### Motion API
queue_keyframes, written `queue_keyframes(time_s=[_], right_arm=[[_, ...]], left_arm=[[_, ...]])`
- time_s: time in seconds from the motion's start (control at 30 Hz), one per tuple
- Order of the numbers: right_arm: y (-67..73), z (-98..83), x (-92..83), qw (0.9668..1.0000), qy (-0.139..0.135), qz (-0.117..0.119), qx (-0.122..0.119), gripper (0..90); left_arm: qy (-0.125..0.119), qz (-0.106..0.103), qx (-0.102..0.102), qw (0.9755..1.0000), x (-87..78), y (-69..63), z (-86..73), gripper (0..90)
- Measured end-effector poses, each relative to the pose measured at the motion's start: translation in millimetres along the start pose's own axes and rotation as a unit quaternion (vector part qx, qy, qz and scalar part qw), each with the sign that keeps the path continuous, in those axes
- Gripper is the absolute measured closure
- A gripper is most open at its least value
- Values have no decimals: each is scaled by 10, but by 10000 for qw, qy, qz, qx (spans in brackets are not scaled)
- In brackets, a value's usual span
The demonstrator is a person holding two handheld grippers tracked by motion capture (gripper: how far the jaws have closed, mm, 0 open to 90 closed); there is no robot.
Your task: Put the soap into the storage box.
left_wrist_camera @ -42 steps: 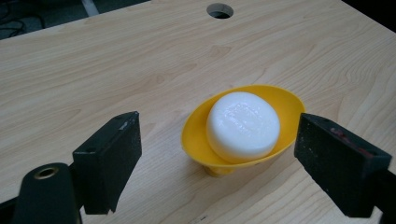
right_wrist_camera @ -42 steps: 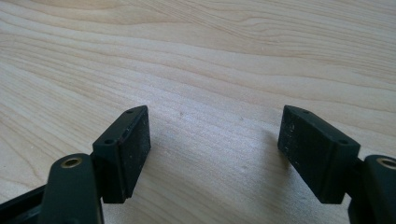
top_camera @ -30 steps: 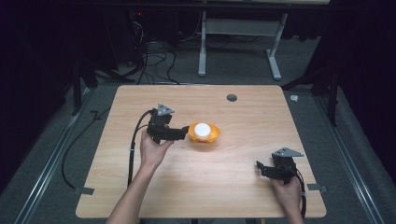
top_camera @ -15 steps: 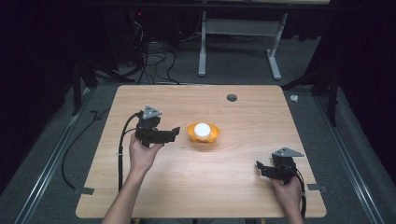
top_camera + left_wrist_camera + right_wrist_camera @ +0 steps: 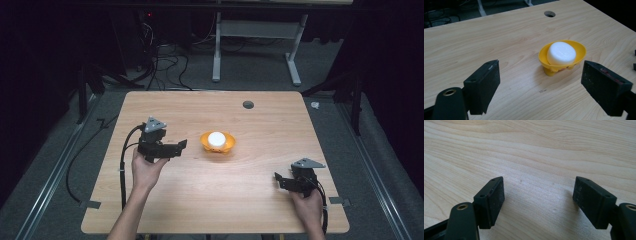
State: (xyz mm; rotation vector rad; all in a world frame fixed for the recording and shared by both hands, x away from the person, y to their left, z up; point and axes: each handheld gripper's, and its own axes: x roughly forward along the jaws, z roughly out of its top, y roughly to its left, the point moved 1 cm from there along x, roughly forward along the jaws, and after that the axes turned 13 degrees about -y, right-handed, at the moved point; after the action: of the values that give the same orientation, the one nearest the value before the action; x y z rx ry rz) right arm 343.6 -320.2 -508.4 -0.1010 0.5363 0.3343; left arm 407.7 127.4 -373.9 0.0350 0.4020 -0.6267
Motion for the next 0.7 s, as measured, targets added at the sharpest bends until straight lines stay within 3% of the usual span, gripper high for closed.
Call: queue_keyframes(time_s=[0.7], right_arm=[[0,-2,-1,10000,-5,-1,-14,262]], left_arm=[[-107,70,-153,9998,-267,57,-181,168]])
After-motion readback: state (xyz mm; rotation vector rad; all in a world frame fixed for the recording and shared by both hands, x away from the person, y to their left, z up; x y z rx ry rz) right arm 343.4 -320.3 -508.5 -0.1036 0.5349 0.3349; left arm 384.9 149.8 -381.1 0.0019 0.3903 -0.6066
